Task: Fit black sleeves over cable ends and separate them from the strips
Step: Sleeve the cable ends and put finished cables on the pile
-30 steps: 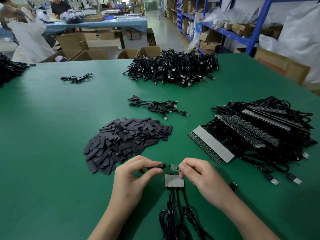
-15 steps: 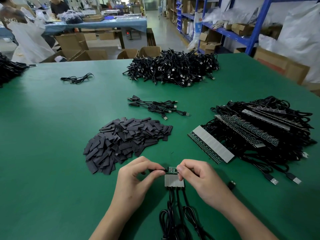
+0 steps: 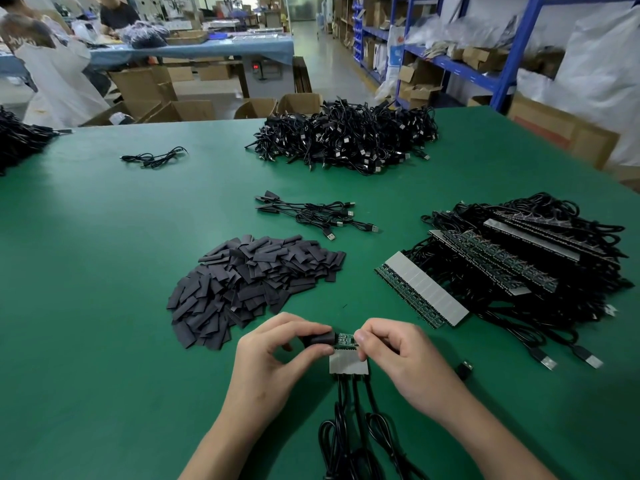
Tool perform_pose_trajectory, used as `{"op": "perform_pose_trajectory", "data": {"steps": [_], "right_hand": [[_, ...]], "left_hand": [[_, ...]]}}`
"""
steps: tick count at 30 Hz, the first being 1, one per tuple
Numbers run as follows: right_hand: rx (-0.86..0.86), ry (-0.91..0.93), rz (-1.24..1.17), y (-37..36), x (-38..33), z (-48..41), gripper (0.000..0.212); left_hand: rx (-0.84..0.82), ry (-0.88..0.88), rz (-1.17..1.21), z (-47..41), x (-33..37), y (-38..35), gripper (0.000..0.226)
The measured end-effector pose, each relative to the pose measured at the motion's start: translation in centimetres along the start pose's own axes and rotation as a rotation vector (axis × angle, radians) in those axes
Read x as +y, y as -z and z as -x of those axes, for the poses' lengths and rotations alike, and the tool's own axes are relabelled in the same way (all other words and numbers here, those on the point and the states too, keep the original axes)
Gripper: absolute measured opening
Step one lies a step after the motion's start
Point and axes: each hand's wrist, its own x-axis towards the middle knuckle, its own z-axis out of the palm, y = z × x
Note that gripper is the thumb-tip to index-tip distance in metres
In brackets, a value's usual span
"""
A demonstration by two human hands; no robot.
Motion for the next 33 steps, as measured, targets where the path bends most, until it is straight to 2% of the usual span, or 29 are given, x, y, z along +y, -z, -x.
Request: {"op": "perform_pose_trajectory", "data": {"steps": [5,17,33], "right_hand": [[0.001,0.010,0.054,-0.04,0.19,0.03,0.032],[-0.012,-0.060,0.110,0.12,0.18,-0.01,0.034],[-0.071,-0.071,0.102,0.14,0.25,0.00,0.034]], "left_hand": [[-0.012,0.004,-0.005,0.04,0.19,0.01,0.017],[-0.081,-0.049,-0.163,0.32,-0.34,0.15,0.020],[-0.047,-0.043,-0.254,0.50,0.04,-0.05,0.022]]}}
